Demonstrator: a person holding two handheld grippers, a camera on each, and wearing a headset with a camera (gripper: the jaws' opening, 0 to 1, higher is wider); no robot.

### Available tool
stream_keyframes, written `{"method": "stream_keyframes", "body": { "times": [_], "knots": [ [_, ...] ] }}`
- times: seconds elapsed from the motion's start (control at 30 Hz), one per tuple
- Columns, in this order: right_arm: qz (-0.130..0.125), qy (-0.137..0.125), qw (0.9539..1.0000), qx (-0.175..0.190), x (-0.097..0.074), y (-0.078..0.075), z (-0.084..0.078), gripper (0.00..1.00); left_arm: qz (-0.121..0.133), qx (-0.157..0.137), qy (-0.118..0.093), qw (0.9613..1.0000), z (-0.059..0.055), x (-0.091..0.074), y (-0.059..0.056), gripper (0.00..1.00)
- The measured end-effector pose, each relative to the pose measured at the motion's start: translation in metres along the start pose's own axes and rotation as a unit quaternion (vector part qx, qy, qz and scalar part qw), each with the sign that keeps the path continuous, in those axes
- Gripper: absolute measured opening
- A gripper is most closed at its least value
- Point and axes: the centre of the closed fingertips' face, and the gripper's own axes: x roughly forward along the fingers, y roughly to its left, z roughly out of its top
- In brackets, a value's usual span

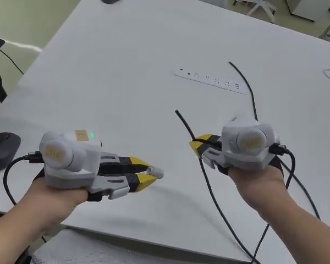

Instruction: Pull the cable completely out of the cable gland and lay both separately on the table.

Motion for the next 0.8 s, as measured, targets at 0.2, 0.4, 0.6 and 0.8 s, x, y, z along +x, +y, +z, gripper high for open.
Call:
{"method": "stream_keyframes", "body": {
  "times": [0.2,0.4,0.6,0.8],
  "knots": [
    [0.006,0.004,1.0,-0.003,0.016,0.001,0.007,0.0,0.003,-0.004,0.001,1.0,-0.007,-0.002,0.004,0.15],
    [0.016,0.008,0.9997,-0.019,0.035,0.007,0.015,0.0,0.004,-0.005,0.001,1.0,-0.014,-0.001,0.004,0.15],
    [0.024,0.004,0.9994,-0.027,0.053,0.009,0.029,0.0,0.009,-0.009,0.003,0.9999,-0.022,-0.004,0.014,0.15],
    [0.04,0.018,0.9983,-0.038,0.073,0.014,0.028,0.0,0.017,-0.009,0.007,0.9998,-0.029,-0.006,0.026,0.15]
  ]
}}
